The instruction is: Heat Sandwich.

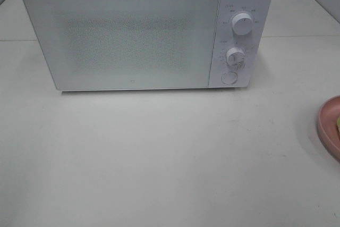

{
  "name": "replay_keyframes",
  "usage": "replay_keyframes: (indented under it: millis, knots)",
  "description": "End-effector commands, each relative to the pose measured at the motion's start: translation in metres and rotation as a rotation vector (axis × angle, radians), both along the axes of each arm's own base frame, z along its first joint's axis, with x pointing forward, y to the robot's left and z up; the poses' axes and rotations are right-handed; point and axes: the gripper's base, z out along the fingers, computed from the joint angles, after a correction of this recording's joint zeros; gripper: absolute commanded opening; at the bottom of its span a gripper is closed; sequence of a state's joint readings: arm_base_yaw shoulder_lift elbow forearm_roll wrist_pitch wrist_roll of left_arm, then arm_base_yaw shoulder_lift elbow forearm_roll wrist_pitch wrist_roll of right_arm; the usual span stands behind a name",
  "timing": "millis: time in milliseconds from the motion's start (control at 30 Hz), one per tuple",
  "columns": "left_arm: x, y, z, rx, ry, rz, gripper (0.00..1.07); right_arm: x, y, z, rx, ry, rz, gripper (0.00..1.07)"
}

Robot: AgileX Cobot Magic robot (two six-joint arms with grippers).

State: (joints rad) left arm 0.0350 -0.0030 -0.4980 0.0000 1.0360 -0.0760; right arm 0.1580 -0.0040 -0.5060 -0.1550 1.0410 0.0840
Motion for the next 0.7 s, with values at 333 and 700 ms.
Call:
replay_keyframes:
  millis: [333, 700]
  knots:
    - [-0.0035, -0.0046, -0.0009, 0.079, -0.031, -0.088, 1.00, -0.0036, -0.0005, -0.0004, -0.003, -0.031, -0.005, 0.76]
    - [-0.0032, -0.0046, -0.0009, 0.079, -0.030, -0.088, 1.00, -0.0036, -0.0005, -0.0004, -0.003, -0.031, -0.005, 0.76]
